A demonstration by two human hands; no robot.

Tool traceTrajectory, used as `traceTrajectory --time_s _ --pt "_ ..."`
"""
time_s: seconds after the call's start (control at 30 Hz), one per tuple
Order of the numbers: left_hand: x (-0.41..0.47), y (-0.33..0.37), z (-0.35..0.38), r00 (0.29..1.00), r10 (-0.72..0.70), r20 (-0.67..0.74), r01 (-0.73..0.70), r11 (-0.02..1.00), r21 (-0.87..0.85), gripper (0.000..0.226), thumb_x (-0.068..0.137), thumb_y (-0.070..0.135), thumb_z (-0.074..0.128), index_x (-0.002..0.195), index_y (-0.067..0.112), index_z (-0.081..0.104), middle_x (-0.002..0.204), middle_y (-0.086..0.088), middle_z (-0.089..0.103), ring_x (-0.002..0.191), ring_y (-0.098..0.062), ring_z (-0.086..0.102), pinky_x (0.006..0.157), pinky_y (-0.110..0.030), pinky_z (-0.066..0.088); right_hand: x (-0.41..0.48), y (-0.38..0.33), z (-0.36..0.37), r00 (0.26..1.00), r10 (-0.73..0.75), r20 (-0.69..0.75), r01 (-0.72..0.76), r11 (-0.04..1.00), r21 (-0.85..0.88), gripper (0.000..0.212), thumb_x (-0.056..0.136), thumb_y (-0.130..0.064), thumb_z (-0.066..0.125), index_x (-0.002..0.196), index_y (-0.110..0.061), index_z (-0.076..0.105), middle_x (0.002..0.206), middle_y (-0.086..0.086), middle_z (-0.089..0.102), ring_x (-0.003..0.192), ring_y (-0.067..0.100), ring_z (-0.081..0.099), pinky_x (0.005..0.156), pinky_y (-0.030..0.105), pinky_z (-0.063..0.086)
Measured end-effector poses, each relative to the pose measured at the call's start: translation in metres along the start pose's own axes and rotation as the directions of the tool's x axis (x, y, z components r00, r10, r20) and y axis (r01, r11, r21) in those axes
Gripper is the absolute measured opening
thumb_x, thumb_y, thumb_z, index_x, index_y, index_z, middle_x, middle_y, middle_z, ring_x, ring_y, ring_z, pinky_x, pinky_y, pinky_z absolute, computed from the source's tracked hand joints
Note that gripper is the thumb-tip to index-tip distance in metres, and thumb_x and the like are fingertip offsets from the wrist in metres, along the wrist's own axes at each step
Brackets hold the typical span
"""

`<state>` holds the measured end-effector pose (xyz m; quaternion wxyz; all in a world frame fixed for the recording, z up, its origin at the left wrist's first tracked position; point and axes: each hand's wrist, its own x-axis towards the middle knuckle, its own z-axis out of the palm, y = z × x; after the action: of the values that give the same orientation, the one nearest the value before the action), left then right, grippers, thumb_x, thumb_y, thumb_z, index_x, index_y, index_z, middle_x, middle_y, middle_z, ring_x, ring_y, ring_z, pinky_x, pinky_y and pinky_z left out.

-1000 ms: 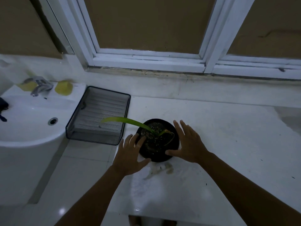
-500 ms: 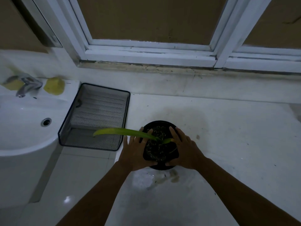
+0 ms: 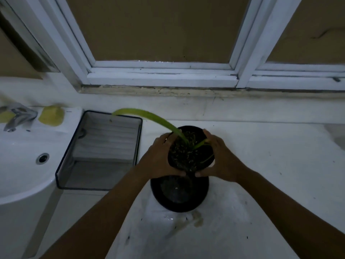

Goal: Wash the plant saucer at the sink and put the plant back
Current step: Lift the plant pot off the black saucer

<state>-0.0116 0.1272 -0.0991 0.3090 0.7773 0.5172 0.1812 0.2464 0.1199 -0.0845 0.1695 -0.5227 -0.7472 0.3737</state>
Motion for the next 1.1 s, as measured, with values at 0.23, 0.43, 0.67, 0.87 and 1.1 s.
traceTrajectory --time_s 0.23,0.43,0.67,0.87,1.1 --pt "0.113 0.011 -0.005 0.996 0.076 0.042 -0.078 0.996 0.049 0.135 0.043 0.071 0.084 0.153 0.030 0.018 0.154 -0.004 0.031 0.139 -0.023 0.030 0.113 -0.050 0.033 0.058 0.041 -0.054 0.994 0.041 -0.100 -0.046 0.998 -0.045 0.146 0.047 -0.057 0.090 0.154 -0.034 -0.006 0.156 -0.004 0.016 0.131 -0.004 0.015 0.108 0.031 0.027" --pt "0.160 0.002 0.022 0.989 0.087 0.116 -0.097 0.992 0.084 0.134 0.047 0.054 0.094 0.154 0.022 0.020 0.152 -0.010 0.031 0.137 -0.026 0.031 0.112 -0.048 0.036 0.079 0.083 -0.057 0.988 0.106 -0.110 -0.114 0.991 -0.074 0.146 0.050 -0.046 0.094 0.155 -0.030 -0.005 0.156 0.000 0.016 0.132 0.004 0.020 0.106 0.027 0.030" --pt "0.170 -0.014 0.042 0.982 0.072 0.177 -0.090 0.991 0.096 0.133 0.052 0.052 0.092 0.155 0.026 0.012 0.157 -0.010 0.022 0.141 -0.028 0.024 0.116 -0.049 0.028 0.081 0.106 -0.039 0.978 0.139 -0.153 -0.148 0.988 -0.049 0.141 0.054 -0.043 0.094 0.155 -0.029 -0.003 0.156 0.004 0.010 0.138 0.022 0.029 0.105 0.028 0.034" --pt "0.156 -0.013 0.039 0.984 0.029 0.178 -0.052 0.991 0.127 0.121 0.067 0.054 0.083 0.156 0.030 0.005 0.162 -0.006 0.011 0.143 -0.028 0.020 0.114 -0.051 0.029 0.074 0.094 -0.035 0.972 0.158 -0.173 -0.170 0.984 -0.058 0.133 0.060 -0.042 0.091 0.156 -0.019 0.002 0.160 0.005 0.008 0.142 0.022 0.022 0.114 0.040 0.032" --pt "0.099 -0.025 0.032 0.980 -0.048 0.195 0.025 0.993 0.116 0.098 0.086 0.046 0.067 0.152 0.045 -0.005 0.158 0.000 0.020 0.139 -0.021 0.026 0.111 -0.044 0.032 0.037 0.076 -0.014 0.955 0.192 -0.226 -0.202 0.979 -0.025 0.109 0.082 -0.027 0.078 0.156 -0.017 -0.002 0.161 0.013 0.007 0.148 0.026 0.009 0.118 0.049 0.022"
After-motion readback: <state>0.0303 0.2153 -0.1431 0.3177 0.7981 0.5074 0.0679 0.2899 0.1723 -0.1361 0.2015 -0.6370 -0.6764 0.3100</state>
